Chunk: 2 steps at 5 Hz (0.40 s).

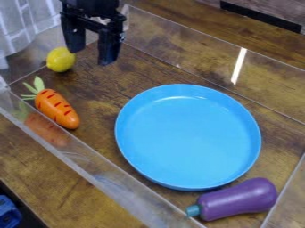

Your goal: Put the lemon on the blue tray

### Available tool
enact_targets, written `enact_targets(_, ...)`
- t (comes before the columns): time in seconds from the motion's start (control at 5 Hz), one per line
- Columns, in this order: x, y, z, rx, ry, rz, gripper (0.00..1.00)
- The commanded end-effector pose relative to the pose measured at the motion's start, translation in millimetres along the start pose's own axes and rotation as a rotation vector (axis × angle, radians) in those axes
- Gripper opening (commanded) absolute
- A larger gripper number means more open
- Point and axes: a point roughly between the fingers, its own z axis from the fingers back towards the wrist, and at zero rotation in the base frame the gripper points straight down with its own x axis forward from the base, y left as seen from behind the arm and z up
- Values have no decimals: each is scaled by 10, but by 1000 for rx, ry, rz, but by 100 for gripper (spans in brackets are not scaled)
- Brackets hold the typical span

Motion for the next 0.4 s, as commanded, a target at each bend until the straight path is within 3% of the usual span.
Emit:
enact_targets(0.0,106,154,62,10,-51,-11,100)
enact_targets(0.2,147,281,-27,6,-55,-35,100)
